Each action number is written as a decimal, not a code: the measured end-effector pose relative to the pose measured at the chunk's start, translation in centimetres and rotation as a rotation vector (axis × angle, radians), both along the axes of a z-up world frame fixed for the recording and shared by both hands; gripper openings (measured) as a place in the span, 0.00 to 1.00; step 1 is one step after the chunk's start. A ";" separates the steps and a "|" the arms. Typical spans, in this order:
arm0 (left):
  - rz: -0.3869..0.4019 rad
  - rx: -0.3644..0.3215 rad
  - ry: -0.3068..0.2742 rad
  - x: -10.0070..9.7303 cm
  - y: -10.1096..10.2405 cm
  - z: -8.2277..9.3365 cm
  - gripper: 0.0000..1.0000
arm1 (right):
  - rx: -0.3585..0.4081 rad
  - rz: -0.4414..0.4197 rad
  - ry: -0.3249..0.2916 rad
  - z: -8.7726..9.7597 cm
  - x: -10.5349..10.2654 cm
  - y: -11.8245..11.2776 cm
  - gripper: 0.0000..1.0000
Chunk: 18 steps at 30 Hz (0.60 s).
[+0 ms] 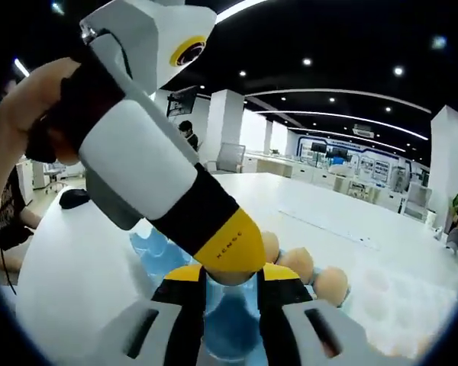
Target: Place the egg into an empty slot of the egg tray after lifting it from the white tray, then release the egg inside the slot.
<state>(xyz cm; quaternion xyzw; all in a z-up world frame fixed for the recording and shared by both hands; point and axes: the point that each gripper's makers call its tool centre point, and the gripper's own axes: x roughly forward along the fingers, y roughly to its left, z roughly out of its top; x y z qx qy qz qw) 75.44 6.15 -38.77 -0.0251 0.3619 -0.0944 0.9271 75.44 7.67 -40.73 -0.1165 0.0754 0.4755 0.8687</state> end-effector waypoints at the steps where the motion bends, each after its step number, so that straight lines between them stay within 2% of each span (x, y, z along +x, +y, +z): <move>1: 0.005 0.008 0.000 0.0 0.4 0.0 0.26 | 0.000 0.007 0.007 -0.1 0.0 0.4 0.27; 12: 0.062 0.038 -0.010 -0.3 3.3 -0.7 0.26 | -0.006 0.039 0.024 -0.6 0.0 3.0 0.29; 16: 0.080 0.031 -0.007 0.0 4.3 -0.8 0.26 | -0.008 0.049 0.048 -1.1 0.0 3.7 0.29; 18: 0.090 0.052 0.003 0.0 4.6 -1.0 0.26 | -0.011 0.051 0.053 -1.3 0.1 4.0 0.30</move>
